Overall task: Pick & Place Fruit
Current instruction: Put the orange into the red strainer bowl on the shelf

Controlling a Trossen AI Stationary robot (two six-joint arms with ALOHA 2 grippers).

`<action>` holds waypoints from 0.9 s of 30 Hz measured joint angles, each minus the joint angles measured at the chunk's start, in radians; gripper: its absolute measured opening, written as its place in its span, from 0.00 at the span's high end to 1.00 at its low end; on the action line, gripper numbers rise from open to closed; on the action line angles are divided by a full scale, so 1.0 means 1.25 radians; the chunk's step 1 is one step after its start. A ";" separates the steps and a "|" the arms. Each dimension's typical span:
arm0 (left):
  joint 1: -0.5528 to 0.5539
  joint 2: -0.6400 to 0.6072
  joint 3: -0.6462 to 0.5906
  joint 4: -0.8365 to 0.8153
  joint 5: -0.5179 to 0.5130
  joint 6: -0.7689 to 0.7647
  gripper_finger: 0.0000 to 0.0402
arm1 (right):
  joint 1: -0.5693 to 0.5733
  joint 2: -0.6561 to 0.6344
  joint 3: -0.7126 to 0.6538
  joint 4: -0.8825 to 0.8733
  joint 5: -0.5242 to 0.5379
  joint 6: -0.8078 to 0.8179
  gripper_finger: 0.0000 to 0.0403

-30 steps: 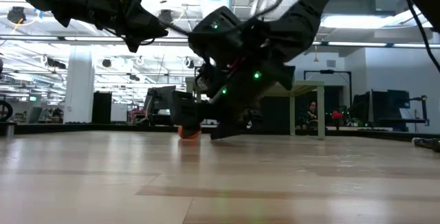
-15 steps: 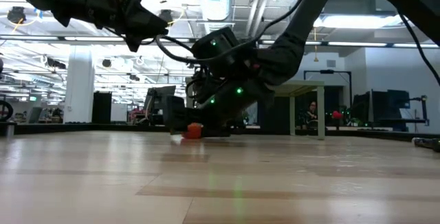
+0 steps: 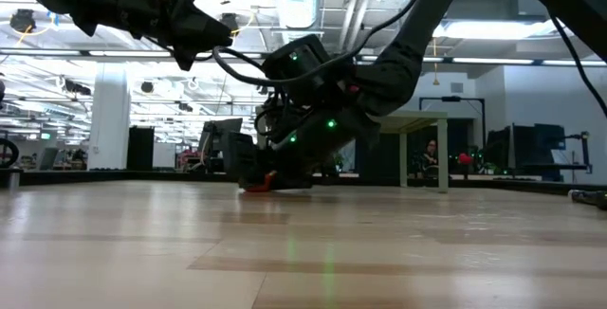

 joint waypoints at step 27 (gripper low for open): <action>0.000 0.000 0.000 0.000 0.000 -0.003 0.76 | 0.212 -0.465 0.001 -0.535 0.102 -0.138 0.57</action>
